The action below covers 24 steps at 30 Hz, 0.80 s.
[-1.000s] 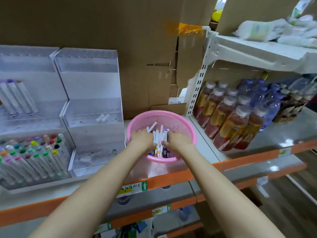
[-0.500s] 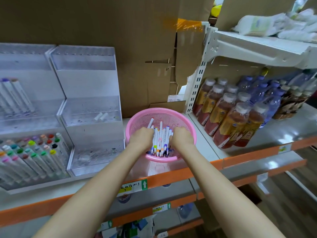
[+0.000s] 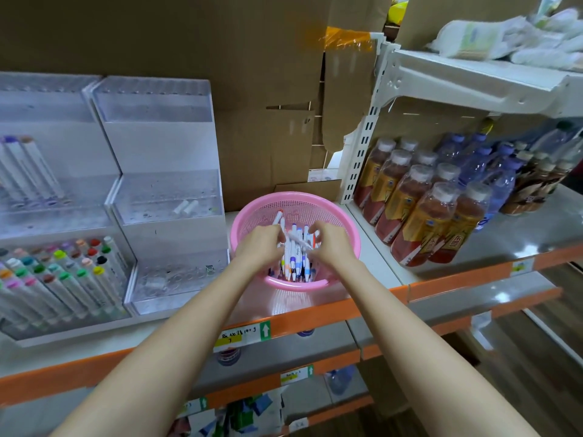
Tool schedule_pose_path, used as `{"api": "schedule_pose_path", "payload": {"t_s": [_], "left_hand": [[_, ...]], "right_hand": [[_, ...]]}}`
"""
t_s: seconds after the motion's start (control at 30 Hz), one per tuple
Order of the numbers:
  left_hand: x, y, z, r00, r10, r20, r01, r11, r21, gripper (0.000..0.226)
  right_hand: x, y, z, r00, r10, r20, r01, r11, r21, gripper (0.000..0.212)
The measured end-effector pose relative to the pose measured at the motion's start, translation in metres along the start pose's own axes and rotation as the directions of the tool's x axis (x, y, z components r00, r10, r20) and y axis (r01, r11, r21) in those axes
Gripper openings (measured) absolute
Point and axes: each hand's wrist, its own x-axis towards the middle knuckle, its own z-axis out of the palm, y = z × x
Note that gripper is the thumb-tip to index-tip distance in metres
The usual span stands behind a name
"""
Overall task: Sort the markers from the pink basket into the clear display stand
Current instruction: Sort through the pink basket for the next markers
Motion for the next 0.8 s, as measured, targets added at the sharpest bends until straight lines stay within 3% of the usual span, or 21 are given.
{"api": "schedule_pose_path", "payload": {"t_s": [0.1,0.27,0.33,0.43,0.53,0.8], "left_hand": [[-0.003,0.001,-0.002,1.000,0.010,0.002,-0.010,1.000,-0.025,0.025],[-0.006,0.003,-0.008,0.996,0.041,-0.083,-0.056,0.982,-0.179,0.040],[-0.007,0.002,-0.011,0.992,0.062,-0.111,-0.087,0.969,-0.233,0.051],[-0.006,-0.001,-0.014,0.987,0.038,-0.157,-0.087,0.944,-0.319,0.062],[-0.009,0.001,-0.016,0.965,0.069,-0.253,-0.154,0.930,-0.335,0.059],[-0.022,0.008,-0.031,0.915,0.171,-0.367,-0.307,0.884,-0.353,0.063]], "right_hand": [[-0.001,-0.001,0.000,1.000,-0.006,0.023,0.006,1.000,0.009,0.037],[-0.002,-0.002,-0.003,0.998,0.022,0.060,-0.018,0.998,-0.056,0.020],[0.001,-0.003,-0.004,0.998,0.029,0.062,-0.027,0.999,-0.017,0.035],[0.001,-0.005,-0.008,0.998,0.002,0.063,-0.015,0.980,0.200,0.067],[-0.006,-0.004,-0.015,0.995,-0.060,0.079,0.030,0.940,0.340,0.072],[-0.027,-0.024,-0.028,0.989,-0.151,0.011,0.137,0.923,0.359,0.079]]}}
